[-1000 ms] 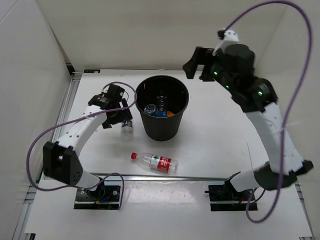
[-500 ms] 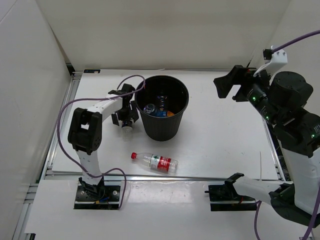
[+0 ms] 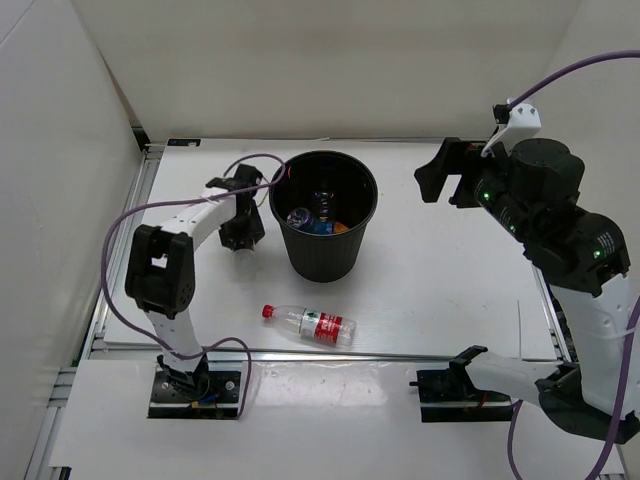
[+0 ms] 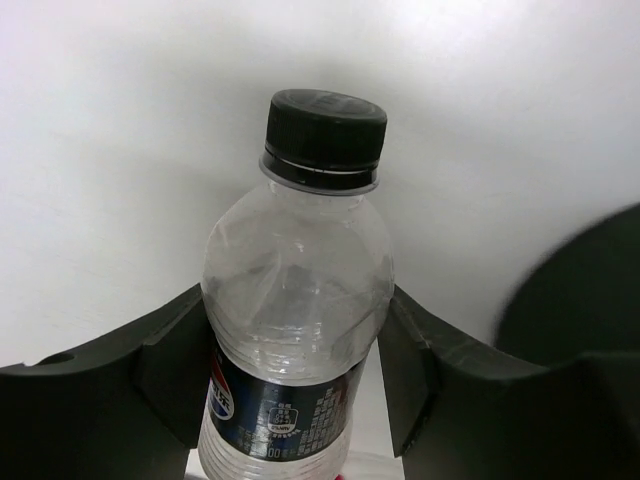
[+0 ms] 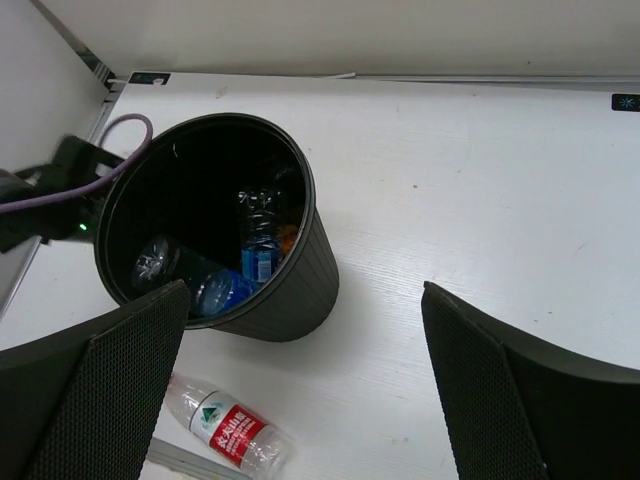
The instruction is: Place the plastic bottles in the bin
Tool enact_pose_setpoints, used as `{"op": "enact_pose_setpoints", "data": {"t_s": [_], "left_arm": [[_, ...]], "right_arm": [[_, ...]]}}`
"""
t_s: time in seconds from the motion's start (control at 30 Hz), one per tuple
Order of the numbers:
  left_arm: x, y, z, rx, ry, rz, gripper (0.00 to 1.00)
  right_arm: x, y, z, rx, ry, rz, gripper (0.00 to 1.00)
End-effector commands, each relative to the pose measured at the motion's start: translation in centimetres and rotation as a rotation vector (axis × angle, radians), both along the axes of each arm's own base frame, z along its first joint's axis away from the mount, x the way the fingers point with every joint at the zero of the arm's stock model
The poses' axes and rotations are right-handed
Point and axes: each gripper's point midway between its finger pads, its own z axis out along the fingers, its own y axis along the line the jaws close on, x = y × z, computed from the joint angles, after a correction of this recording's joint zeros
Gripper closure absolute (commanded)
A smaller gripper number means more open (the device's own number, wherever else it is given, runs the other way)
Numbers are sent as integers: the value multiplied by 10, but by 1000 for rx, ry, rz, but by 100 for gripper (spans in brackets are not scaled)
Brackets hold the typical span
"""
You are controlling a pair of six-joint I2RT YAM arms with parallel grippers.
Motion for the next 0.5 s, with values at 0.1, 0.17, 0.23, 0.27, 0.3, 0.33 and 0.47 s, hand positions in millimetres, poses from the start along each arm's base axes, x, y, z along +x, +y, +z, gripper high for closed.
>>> {"op": "enact_pose_setpoints", "data": {"t_s": [0.1, 0.17, 0.23, 0.27, 0.3, 0.33, 0.47], "left_arm": [[58, 11, 187, -73, -457, 103, 64], [71, 7, 245, -104, -563, 99, 64], [77, 1, 277, -146, -610, 85, 64], [82, -6, 318, -203, -709, 70, 64], [83, -13, 335, -257, -753, 66, 64], [80, -27, 352, -345, -787, 21, 64], [75, -91, 385, -608, -881, -131, 61]], "right_arm": [[6, 8, 4, 16, -4, 19, 0], [5, 8, 7, 29, -8, 17, 0], [8, 10, 5, 24, -1, 17, 0], [7, 10, 5, 33, 3, 15, 0], [7, 10, 5, 33, 3, 15, 0], [8, 11, 0, 26, 13, 14, 0], [9, 12, -3, 29, 24, 12, 0]]}}
